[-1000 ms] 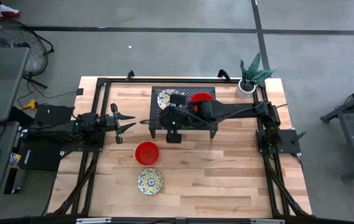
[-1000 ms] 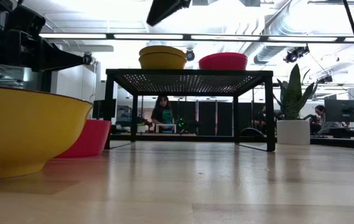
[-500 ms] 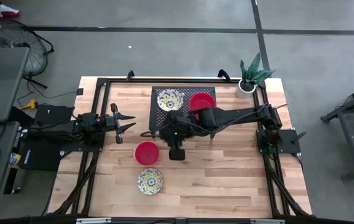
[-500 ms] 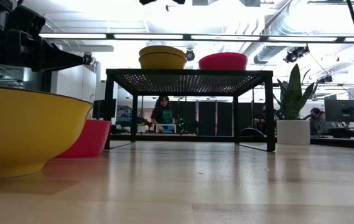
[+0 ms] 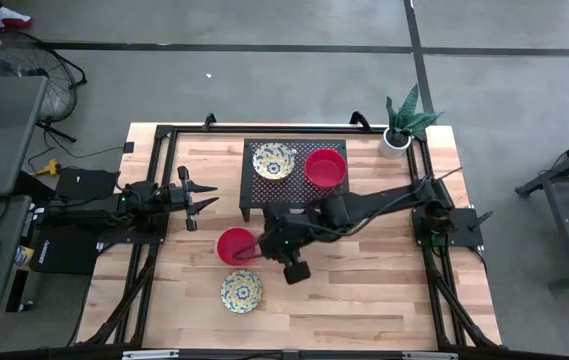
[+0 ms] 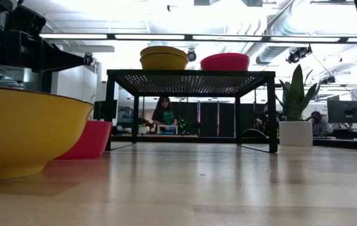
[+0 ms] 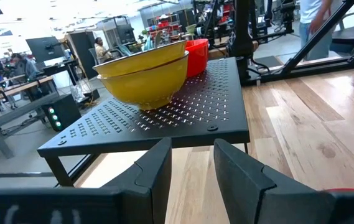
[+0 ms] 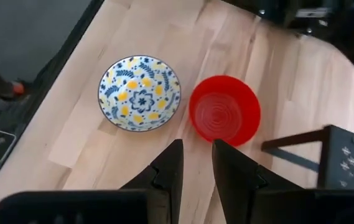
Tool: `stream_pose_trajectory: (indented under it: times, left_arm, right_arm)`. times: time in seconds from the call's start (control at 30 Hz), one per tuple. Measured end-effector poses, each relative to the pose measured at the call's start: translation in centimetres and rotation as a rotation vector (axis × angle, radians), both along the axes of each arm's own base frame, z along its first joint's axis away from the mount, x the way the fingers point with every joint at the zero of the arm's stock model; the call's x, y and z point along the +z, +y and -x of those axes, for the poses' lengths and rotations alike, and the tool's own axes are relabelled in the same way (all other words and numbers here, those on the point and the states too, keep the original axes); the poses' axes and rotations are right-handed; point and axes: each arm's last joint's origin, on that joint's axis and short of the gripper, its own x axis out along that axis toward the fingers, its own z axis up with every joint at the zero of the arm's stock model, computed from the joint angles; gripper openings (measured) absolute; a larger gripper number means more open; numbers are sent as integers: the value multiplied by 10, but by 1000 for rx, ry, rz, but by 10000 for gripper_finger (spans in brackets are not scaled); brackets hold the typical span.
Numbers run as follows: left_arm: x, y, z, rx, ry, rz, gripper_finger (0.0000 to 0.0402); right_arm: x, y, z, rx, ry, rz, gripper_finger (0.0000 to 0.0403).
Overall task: Pick & Place Mini bowls
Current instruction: Stack the red bowl on the red bowl on the shelf
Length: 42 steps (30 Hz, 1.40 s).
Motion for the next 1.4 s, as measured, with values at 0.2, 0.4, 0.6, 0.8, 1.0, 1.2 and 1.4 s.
stream_pose_trajectory:
  times: [0.2,0.4,0.6,0.8,1.0,1.2,1.4]
  left_arm:
    - [0,0,0,0,1,0,117]
    - [0,0,0,0,0,0,117]
    - [0,0,0,0,0,0,117]
    - [0,0,0,0,1,0,117]
    - [0,0,0,0,0,0,117]
    - [0,0,0,0,0,0,117]
    - [0,0,0,0,1,0,117]
  right_arm:
    - [-15,9,-7,-185,37,-59,73]
    - [-15,23,-1,-293,46,-110,73]
    - [-15,31,13,-366,108,-95,73]
    - [-8,31,24,-461,113,-88,73]
    - [8,26,46,-479,118,-34,73]
    - [1,6,85,-457,5,-61,73]
    - [-34,-23,141,-439,-134,-151,73]
